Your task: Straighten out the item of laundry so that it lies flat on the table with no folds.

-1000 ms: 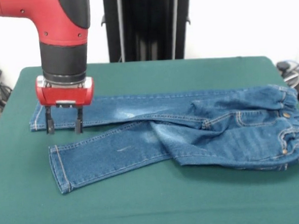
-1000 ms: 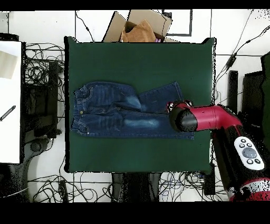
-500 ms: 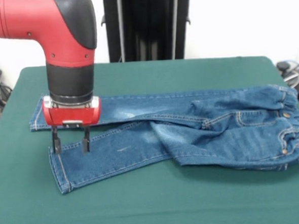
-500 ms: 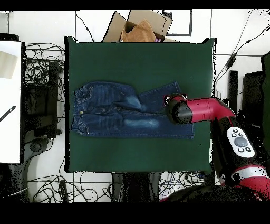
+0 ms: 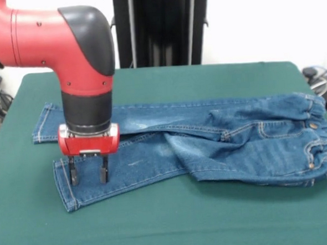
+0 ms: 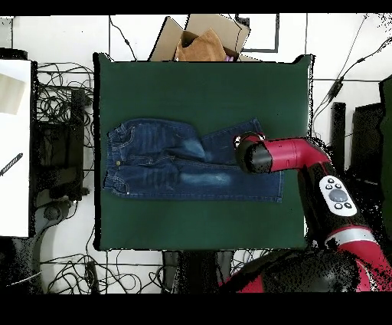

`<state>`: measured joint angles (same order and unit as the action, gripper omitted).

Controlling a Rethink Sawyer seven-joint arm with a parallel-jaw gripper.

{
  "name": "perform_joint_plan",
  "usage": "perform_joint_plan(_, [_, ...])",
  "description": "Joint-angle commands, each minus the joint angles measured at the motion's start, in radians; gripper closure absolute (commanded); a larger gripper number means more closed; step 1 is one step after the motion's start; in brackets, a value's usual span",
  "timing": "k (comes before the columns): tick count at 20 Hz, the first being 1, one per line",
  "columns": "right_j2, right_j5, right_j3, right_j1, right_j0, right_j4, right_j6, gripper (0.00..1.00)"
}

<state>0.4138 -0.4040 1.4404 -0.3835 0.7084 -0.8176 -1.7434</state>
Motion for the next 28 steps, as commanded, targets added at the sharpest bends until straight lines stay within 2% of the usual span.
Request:
perform_joint_plan(1, [0.034,0.016,-0.089,0.146,0.022,-0.012,0.051,0.0])
perform_joint_plan(6, [0.054,0.032,-0.14,0.218,0.035,-0.022,0.091,0.0])
perform_joint_plan(11, [0.045,0.045,-0.157,0.233,0.023,-0.025,0.088,0.0])
perform_joint_plan(12, [0.058,0.066,-0.151,0.237,0.035,-0.031,0.1,1.0])
perform_joint_plan(25, [0.043,0.069,-0.129,0.214,0.027,-0.023,0.057,1.0])
perform_joint_plan(28, [0.068,0.024,-0.128,0.181,0.043,-0.012,0.113,1.0])
